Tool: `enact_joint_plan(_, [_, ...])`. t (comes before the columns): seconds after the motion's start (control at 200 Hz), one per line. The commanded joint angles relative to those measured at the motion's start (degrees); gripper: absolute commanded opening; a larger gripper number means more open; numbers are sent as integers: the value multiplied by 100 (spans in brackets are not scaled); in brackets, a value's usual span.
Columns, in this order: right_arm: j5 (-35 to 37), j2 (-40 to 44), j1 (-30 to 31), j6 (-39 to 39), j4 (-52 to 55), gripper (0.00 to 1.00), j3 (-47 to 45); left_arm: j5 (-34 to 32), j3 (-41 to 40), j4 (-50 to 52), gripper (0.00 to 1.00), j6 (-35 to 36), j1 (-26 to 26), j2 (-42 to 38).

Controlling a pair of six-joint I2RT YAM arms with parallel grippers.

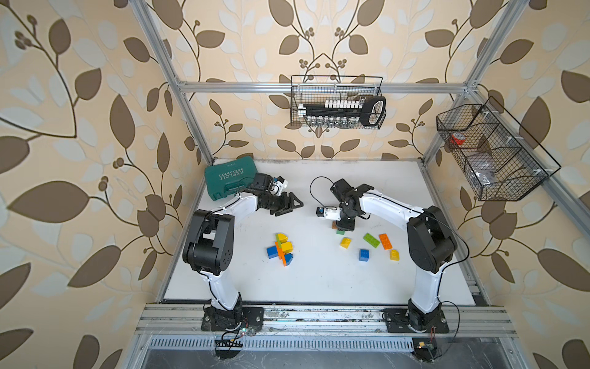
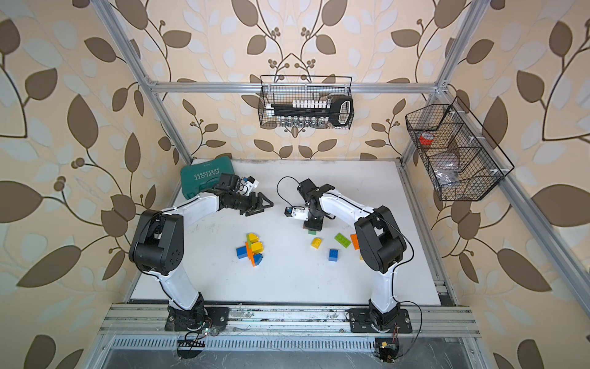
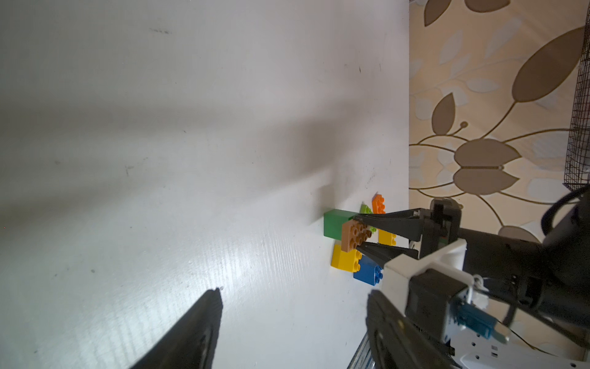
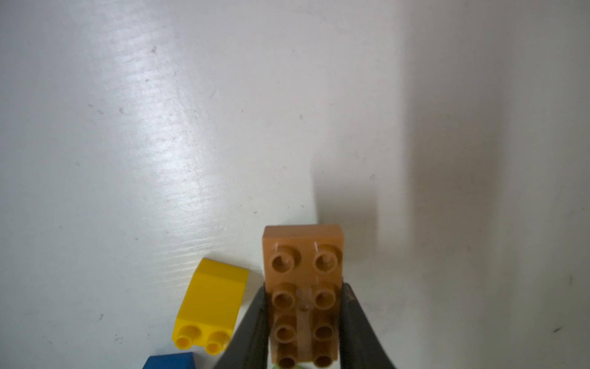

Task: Assemble a fork with lego
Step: Assemble the lego brick with the lego brick.

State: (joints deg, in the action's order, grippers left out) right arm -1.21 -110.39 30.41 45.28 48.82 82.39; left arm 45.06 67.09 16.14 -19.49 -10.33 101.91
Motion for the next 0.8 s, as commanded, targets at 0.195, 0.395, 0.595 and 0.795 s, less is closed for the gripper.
enact_joint_plan(0.195, [-351, -123, -140, 176, 610, 26, -287, 205, 135, 33, 73, 76, 92, -100])
enact_joint_plan(0.395, [-517, -576, -268, 138, 822, 27, -270, 247, 177, 76, 73, 88, 92, -108])
enact_joint_plan(0.595, [-696, -192, -723, 317, 462, 27, -498, 302, 199, 118, 73, 129, 97, -148])
enact_joint_plan(0.795, [-333, 364, -571, 508, -504, 28, -1161, 348, 182, 12, 73, 41, 101, -116])
